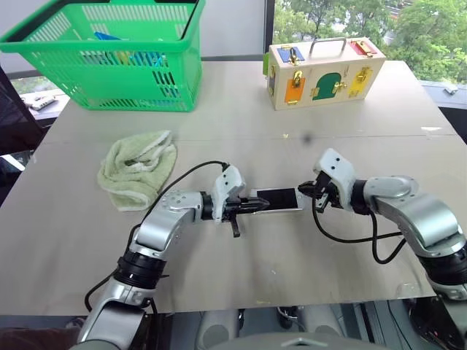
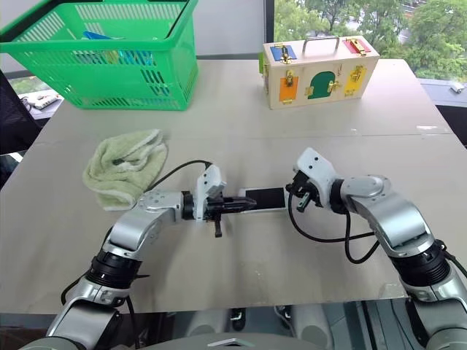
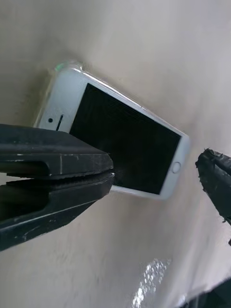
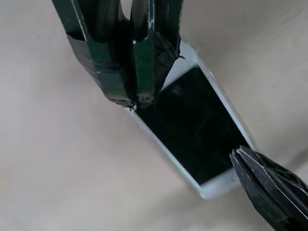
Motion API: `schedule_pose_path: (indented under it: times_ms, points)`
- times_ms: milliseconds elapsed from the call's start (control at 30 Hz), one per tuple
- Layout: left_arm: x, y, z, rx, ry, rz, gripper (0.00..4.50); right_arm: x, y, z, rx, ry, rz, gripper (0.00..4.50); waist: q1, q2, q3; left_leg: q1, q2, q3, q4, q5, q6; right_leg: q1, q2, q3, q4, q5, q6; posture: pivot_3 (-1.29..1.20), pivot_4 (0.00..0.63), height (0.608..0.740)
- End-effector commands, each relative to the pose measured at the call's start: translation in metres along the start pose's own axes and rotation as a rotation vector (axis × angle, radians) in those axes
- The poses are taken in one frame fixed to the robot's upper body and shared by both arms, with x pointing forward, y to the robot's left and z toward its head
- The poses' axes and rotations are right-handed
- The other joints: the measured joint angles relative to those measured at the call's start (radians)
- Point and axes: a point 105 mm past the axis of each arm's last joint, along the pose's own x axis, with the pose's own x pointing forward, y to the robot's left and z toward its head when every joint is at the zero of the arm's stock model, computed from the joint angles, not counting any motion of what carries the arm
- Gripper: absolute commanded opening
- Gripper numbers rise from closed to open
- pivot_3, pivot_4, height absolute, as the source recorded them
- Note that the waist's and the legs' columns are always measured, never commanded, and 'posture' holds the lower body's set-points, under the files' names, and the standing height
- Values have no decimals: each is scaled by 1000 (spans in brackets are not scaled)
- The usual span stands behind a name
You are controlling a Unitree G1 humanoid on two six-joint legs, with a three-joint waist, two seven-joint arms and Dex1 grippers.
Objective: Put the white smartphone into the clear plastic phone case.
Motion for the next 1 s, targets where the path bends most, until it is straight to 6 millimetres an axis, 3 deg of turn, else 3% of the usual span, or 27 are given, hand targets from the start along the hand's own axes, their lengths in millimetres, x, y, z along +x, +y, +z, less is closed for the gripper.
schedule_pose_path:
  times_ms: [33, 233, 367, 667, 733, 867, 1000]
  points:
    - [-1, 2, -6, 3, 33, 23, 79, 5, 4, -8, 27, 68, 59, 0, 0, 0, 0, 0, 0, 0, 0, 0, 0, 0, 0, 0, 0, 0, 0, 0, 150, 740]
    - [-2, 6, -15, -12, 62, 60, 79, 19, 3, -46, 80, 227, 100, 0, 1, -4, -6, 5, 1, 0, 0, 0, 0, 3, 0, 1, 2, -2, -4, 0, 150, 740]
    - [-1, 6, -16, -21, 62, 75, 79, 25, 8, -57, 79, 277, 145, 0, 0, -7, -10, 17, 2, 0, -1, 0, 0, 15, -2, 0, -1, -3, -4, 0, 150, 740]
    - [0, 5, -26, -34, 67, 85, 79, 44, 1, -92, 95, 399, 154, 0, -1, -9, -41, 18, 2, -2, -2, -1, -1, 16, -9, -1, -3, -3, -4, 0, 150, 740]
    - [-1, 7, -30, -36, 68, 88, 79, 44, -4, -87, 82, 354, 129, 0, -1, -9, -46, 19, 2, -2, -2, -1, -1, 17, -9, -1, -3, -3, -4, 0, 150, 740]
    - [-3, 8, -39, -41, 73, 92, 79, 24, -3, -30, 131, 49, 177, 0, 1, -5, -45, 20, 2, -2, -2, -3, -6, 18, -15, -6, -4, -3, -4, 0, 150, 740]
    - [-3, 6, -48, -45, 76, 92, 79, 2, 8, -20, 95, 4, 227, 0, 2, 2, -41, 16, 1, -2, -3, -3, -5, 16, -16, -6, -5, -3, -4, 0, 150, 740]
